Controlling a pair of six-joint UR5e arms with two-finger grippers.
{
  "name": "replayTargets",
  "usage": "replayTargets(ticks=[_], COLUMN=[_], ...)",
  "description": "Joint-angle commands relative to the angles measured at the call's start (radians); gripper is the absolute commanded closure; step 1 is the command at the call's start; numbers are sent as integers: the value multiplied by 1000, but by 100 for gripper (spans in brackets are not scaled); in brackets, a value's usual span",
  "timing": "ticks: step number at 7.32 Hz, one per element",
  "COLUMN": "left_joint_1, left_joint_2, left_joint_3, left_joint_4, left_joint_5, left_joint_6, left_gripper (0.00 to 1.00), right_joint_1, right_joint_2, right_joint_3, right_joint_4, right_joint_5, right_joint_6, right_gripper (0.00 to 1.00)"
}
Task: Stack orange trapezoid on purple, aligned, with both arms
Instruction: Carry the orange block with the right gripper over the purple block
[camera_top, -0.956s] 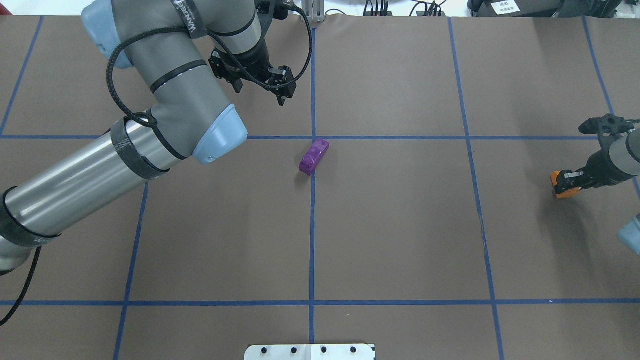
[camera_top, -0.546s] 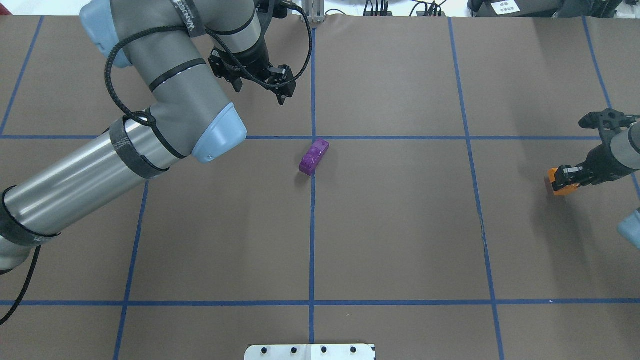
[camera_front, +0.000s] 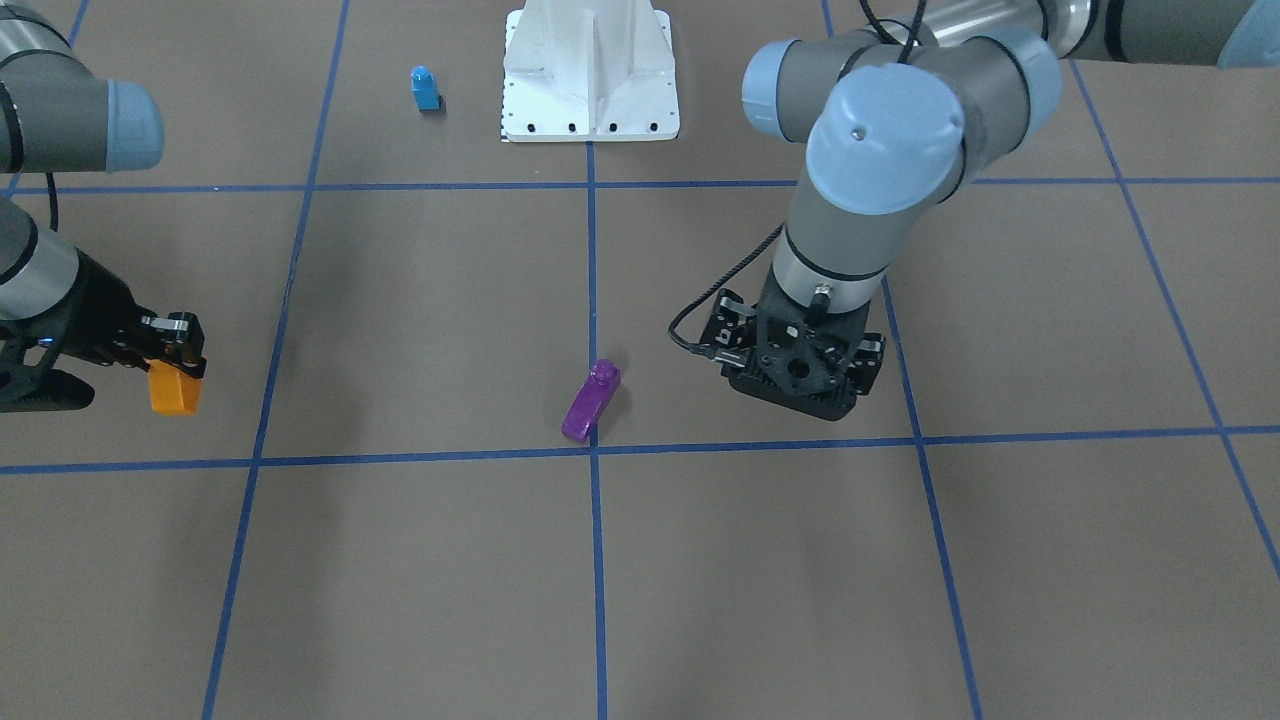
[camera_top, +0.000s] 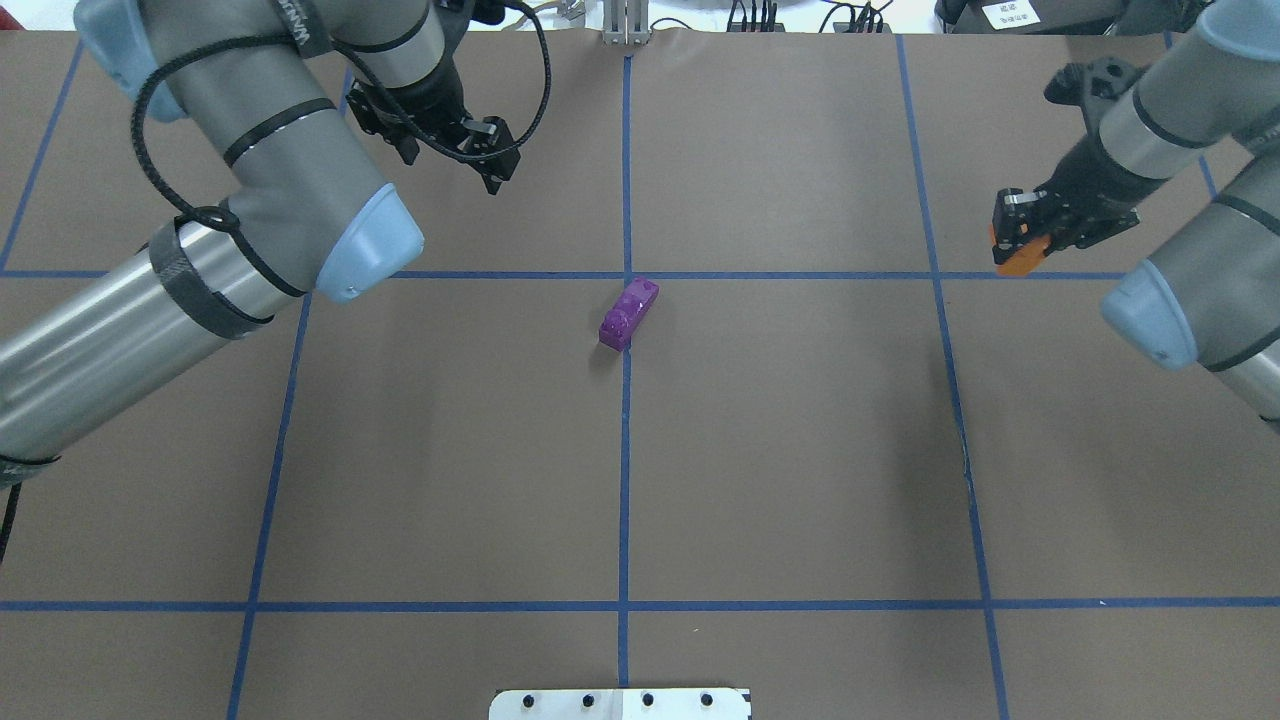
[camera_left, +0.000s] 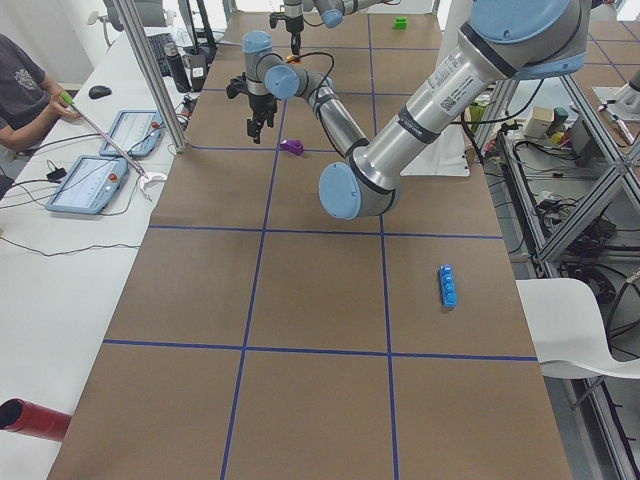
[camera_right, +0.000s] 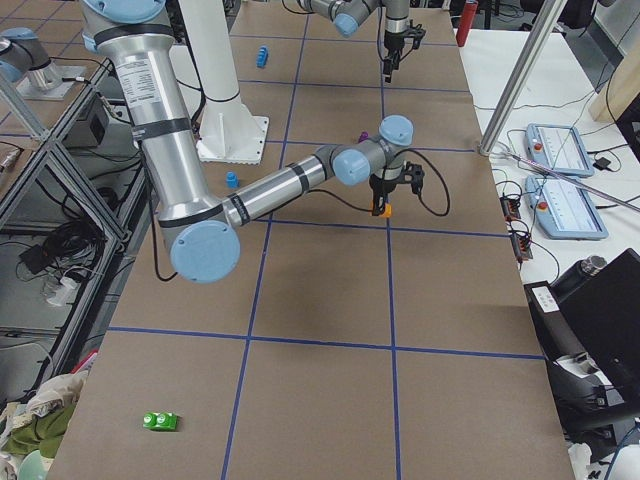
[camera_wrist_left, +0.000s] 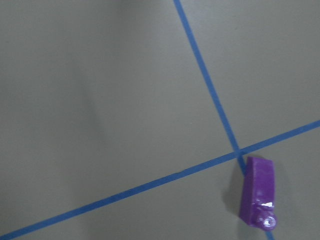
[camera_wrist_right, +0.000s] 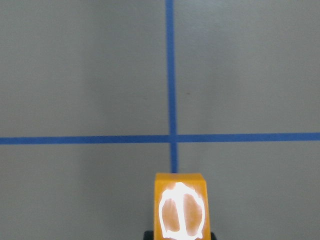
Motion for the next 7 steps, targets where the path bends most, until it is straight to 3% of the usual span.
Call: replayTargets(ticks=[1, 2, 4, 5, 7], left_joint_1=[-132, -236, -356, -380, -386], left_joint_2=[156, 248, 359, 381, 411], left_joint_3=[-38, -36, -24, -16, -13], left_joint_4=[0, -8, -11, -11, -14], left_joint_5=[-61, -134, -143, -142, -141], left_joint_6=[207, 363, 583, 627, 643], left_gripper=[0, 0, 0, 0, 0], right_joint_1=[-123, -183, -288, -311, -357], right_joint_2=[232, 350, 544, 602, 614], right_joint_3=[-61, -141, -296, -351, -390], right_joint_4=[-45, -45, -44, -39, -30], right_joint_5=[-41, -66, -169, -190, -232], right_joint_6=[271, 429, 668, 809, 954], right_gripper=[100, 100, 100, 100, 100])
